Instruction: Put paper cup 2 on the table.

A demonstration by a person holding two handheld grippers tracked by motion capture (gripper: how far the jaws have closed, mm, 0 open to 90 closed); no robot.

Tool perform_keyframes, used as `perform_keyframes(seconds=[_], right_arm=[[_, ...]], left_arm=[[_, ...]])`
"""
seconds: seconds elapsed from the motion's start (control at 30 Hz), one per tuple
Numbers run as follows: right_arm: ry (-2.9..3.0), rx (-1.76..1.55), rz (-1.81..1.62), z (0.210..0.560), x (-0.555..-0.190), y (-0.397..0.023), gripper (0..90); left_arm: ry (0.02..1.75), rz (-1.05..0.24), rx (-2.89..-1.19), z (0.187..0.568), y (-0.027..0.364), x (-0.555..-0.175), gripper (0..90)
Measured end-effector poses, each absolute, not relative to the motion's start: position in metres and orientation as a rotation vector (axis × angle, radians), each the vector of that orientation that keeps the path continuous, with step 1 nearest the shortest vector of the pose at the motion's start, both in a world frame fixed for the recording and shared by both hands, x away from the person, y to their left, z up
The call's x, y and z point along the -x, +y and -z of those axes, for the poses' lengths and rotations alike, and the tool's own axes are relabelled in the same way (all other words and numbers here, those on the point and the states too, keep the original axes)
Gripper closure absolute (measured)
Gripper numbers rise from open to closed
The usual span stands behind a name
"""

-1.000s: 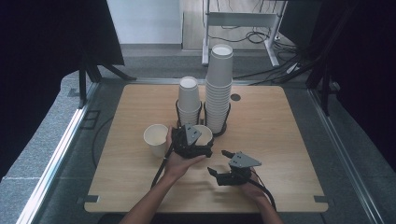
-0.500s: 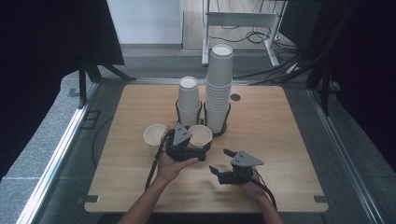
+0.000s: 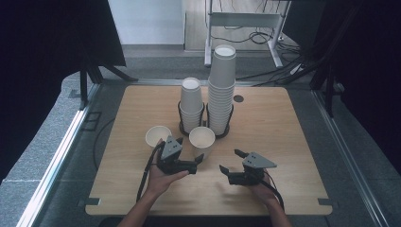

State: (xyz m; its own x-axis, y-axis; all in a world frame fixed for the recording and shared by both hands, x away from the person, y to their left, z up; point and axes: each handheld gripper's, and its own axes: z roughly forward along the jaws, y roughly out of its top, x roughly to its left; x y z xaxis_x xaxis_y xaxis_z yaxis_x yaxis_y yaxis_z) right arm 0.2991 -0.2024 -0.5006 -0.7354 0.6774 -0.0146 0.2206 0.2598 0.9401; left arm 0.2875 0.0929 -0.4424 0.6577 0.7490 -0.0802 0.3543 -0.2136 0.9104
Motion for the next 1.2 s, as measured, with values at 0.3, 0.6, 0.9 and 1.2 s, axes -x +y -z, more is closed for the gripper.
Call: perform_keyframes(seconds=[0.3, 0.6, 0.9, 1.2], right_arm=[[2.079, -0.885, -1.451, 0.5, -0.302, -0.225, 14.4], [2.089, -0.898, -1.415, 0.503, -0.306, -0.23, 14.9], [2.098, -0.893, -1.4, 0.504, -0.306, -0.228, 15.1], [2.107, -0.906, -1.382, 0.505, -0.307, -0.229, 15.3]], left_arm=[[0.884, -0.444, -1.879, 0.467, 0.107, -0.279, 8.5], [0.916, -0.433, -1.916, 0.483, 0.107, -0.284, 10.4], [0.933, -0.429, -1.925, 0.487, 0.107, -0.287, 10.8], [0.964, -0.405, -1.907, 0.487, 0.11, -0.29, 11.6]])
